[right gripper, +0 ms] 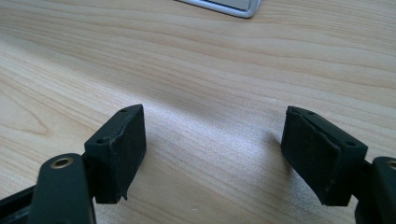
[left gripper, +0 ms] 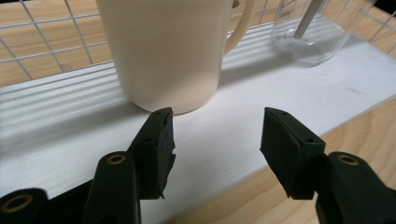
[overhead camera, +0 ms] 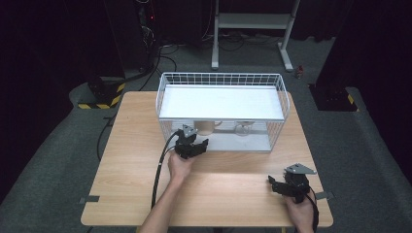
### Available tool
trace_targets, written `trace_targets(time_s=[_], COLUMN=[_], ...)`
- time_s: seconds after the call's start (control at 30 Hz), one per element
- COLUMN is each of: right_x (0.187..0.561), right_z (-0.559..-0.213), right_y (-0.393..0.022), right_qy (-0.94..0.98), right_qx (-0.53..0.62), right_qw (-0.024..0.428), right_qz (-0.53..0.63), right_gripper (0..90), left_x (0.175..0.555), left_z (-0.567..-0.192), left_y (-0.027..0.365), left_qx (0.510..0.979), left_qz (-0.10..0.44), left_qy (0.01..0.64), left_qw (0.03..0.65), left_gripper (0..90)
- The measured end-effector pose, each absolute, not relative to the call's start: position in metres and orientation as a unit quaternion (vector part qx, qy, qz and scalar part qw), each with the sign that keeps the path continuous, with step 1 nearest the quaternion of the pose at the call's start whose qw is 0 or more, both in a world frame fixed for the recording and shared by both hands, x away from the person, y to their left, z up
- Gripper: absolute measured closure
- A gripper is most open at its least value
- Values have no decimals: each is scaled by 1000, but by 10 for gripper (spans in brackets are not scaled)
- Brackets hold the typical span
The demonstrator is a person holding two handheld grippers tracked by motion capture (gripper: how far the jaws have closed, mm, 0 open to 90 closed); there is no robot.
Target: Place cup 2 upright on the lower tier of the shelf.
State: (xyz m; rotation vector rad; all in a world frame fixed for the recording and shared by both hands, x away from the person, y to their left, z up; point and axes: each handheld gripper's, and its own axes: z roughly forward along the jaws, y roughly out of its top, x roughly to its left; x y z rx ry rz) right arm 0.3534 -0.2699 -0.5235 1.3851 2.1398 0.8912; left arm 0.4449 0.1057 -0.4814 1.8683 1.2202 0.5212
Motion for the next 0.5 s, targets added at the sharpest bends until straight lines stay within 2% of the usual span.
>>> trace_targets(time_s=[0.5], right_x=[353], right_z=[-524], right_y=[-270], right_qy=[773], right_qx=[500], right_qw=[219], right_qz=[322], right_gripper=[222], left_x=[428], left_z=[-479], left_y=[119], left_qx=[736], left_qz=[212], left_qy=[491], left_qw=[414], left_gripper=[425])
